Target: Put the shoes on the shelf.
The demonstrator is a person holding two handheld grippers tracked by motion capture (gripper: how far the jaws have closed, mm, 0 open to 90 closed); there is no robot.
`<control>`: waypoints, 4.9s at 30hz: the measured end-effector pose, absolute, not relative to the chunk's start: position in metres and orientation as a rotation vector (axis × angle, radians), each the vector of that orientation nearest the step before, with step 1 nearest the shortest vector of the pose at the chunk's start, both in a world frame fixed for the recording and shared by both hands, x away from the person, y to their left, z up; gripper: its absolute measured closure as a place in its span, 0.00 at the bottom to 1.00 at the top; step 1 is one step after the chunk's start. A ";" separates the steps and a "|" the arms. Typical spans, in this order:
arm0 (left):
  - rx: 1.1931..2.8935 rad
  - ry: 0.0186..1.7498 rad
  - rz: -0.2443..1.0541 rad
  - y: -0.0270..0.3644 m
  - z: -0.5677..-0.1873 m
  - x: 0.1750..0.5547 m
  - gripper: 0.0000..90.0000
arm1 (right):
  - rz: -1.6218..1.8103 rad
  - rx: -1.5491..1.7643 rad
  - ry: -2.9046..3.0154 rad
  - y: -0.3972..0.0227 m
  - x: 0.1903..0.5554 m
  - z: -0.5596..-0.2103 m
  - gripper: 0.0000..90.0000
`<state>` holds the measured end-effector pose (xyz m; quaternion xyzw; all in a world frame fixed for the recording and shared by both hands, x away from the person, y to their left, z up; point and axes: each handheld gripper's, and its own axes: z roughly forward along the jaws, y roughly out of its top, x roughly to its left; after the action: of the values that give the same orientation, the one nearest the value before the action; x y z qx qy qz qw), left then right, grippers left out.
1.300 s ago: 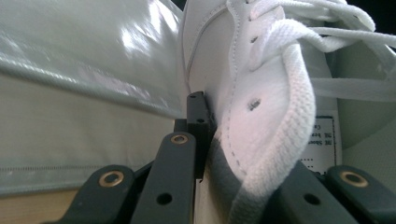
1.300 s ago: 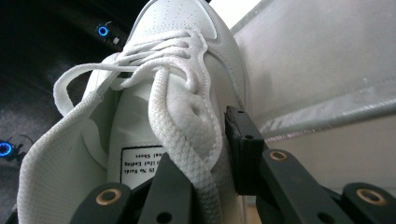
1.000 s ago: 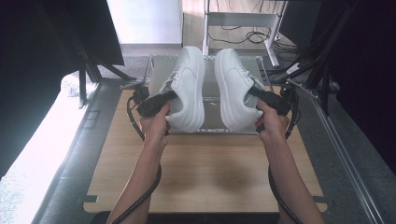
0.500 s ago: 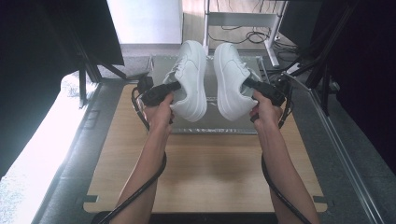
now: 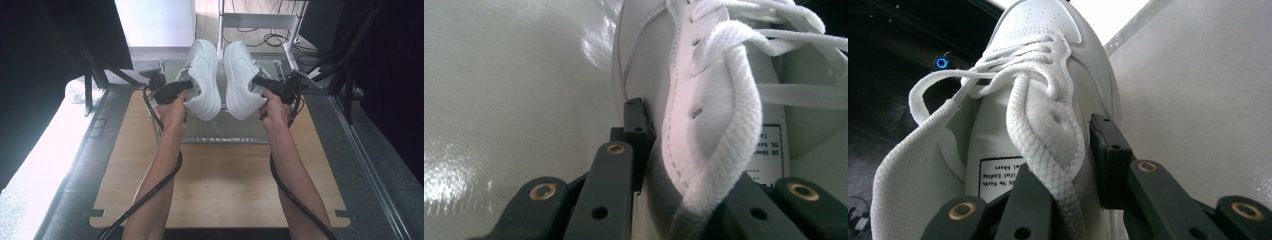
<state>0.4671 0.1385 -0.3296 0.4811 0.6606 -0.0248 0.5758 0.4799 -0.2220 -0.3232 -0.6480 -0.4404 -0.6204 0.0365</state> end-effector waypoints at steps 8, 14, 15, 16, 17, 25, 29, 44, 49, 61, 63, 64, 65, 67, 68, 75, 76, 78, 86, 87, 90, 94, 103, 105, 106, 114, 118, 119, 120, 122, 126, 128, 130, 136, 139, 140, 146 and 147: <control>1.148 1.561 -0.082 0.136 -0.328 0.477 0.93 | -1.887 -2.031 -1.333 -0.214 0.488 -0.326 0.89; 1.162 1.587 -0.088 0.135 -0.325 0.481 0.92 | -1.887 -2.060 -1.306 -0.212 0.490 -0.326 0.89; 1.162 1.590 -0.089 0.135 -0.324 0.482 0.92 | -1.890 -2.068 -1.301 -0.212 0.490 -0.327 0.89; 1.166 1.597 -0.091 0.135 -0.324 0.483 0.92 | -1.885 -2.070 -1.294 -0.213 0.490 -0.327 0.88; 1.168 1.598 -0.090 0.134 -0.323 0.484 0.92 | -1.885 -2.072 -1.295 -0.213 0.490 -0.327 0.88; 1.188 1.607 -0.084 0.132 -0.319 0.487 0.90 | -1.877 -2.087 -1.343 -0.207 0.492 -0.322 0.85; 1.181 1.618 -0.053 0.133 -0.316 0.487 0.90 | -1.878 -2.104 -1.372 -0.208 0.491 -0.318 0.85; 1.190 1.635 -0.028 0.128 -0.310 0.489 0.85 | -1.907 -2.138 -1.332 -0.208 0.490 -0.318 0.80; 1.181 1.620 -0.034 0.127 -0.312 0.489 0.79 | -1.910 -2.137 -1.326 -0.205 0.489 -0.317 0.75; 1.176 1.584 -0.055 0.124 -0.314 0.491 0.68 | -1.886 -2.118 -1.307 -0.206 0.494 -0.318 0.62; 1.173 1.578 -0.060 0.124 -0.315 0.491 0.64 | -1.890 -2.109 -1.305 -0.206 0.494 -0.319 0.59; 1.167 1.556 -0.076 0.125 -0.316 0.491 0.60 | -1.898 -2.084 -1.299 -0.207 0.495 -0.319 0.52; 1.167 1.556 -0.076 0.125 -0.316 0.491 0.57 | -1.899 -2.073 -1.287 -0.207 0.495 -0.319 0.49; 1.167 1.529 -0.081 0.124 -0.314 0.491 0.51 | -1.899 -2.049 -1.300 -0.206 0.496 -0.318 0.47; 1.168 1.525 -0.090 0.124 -0.313 0.491 0.48 | -1.900 -2.035 -1.313 -0.206 0.496 -0.317 0.46; 1.193 1.497 -0.091 0.121 -0.309 0.490 0.41 | -1.899 -1.987 -1.390 -0.196 0.496 -0.314 0.41; 1.190 1.493 -0.103 0.122 -0.310 0.490 0.41 | -1.903 -1.976 -1.377 -0.198 0.496 -0.314 0.41; 1.189 1.483 -0.112 0.123 -0.310 0.491 0.40 | -1.899 -1.951 -1.394 -0.200 0.497 -0.315 0.40; 1.217 1.432 -0.127 0.127 -0.307 0.488 0.34 | -1.925 -1.865 -1.337 -0.209 0.499 -0.318 0.35; 1.225 1.421 -0.123 0.128 -0.306 0.487 0.34 | -1.925 -1.865 -1.337 -0.209 0.499 -0.318 0.35; 1.241 1.396 -0.119 0.132 -0.302 0.482 0.33 | -1.931 -1.848 -1.357 -0.214 0.497 -0.317 0.34; 1.270 1.362 -0.116 0.137 -0.298 0.473 0.33 | -1.941 -1.821 -1.382 -0.220 0.491 -0.314 0.35; 1.329 1.269 -0.135 0.145 -0.306 0.440 0.31 | -1.946 -1.734 -1.416 -0.230 0.470 -0.311 0.41; 1.325 1.259 -0.140 0.147 -0.310 0.433 0.31 | -1.941 -1.706 -1.421 -0.231 0.465 -0.312 0.45; 1.332 1.253 -0.135 0.147 -0.311 0.429 0.32 | -1.938 -1.692 -1.430 -0.231 0.462 -0.313 0.46; 1.311 1.210 -0.125 0.152 -0.317 0.403 0.55 | -1.937 -1.602 -1.482 -0.236 0.434 -0.319 0.70; 1.291 1.175 -0.157 0.150 -0.323 0.385 0.73 | -1.972 -1.576 -1.491 -0.239 0.419 -0.324 0.88; 1.291 1.175 -0.157 0.150 -0.323 0.385 0.78 | -1.976 -1.561 -1.492 -0.239 0.416 -0.326 0.92; 1.303 1.166 -0.161 0.147 -0.327 0.379 0.83 | -1.976 -1.550 -1.497 -0.239 0.413 -0.329 0.95; 1.306 1.157 -0.170 0.144 -0.331 0.375 0.92 | -1.971 -1.526 -1.492 -0.237 0.408 -0.334 1.00; 1.328 1.141 -0.184 0.135 -0.338 0.372 0.99 | -1.941 -1.485 -1.492 -0.227 0.403 -0.345 1.00; 1.335 1.131 -0.205 0.129 -0.342 0.371 1.00 | -1.923 -1.465 -1.486 -0.221 0.403 -0.350 1.00; 1.352 1.134 -0.203 0.122 -0.347 0.374 1.00 | -1.906 -1.457 -1.493 -0.215 0.404 -0.353 1.00; 1.376 1.168 -0.147 0.117 -0.351 0.385 1.00 | -1.889 -1.470 -1.478 -0.209 0.411 -0.362 1.00; 1.364 1.157 -0.155 0.117 -0.352 0.388 1.00 | -1.895 -1.482 -1.496 -0.209 0.411 -0.361 1.00; 1.372 1.153 -0.148 0.117 -0.350 0.388 1.00 | -1.905 -1.492 -1.524 -0.209 0.412 -0.360 1.00; 1.397 1.142 -0.106 0.115 -0.341 0.396 1.00 | -1.922 -1.528 -1.511 -0.210 0.417 -0.355 1.00; 1.396 1.141 -0.108 0.116 -0.340 0.397 1.00 | -1.928 -1.540 -1.510 -0.211 0.418 -0.355 1.00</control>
<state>0.3972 0.1157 -0.3397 0.6071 0.4960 -0.0469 0.6191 0.4184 -0.2108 -0.3549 -0.5283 -0.5180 -0.6612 0.1242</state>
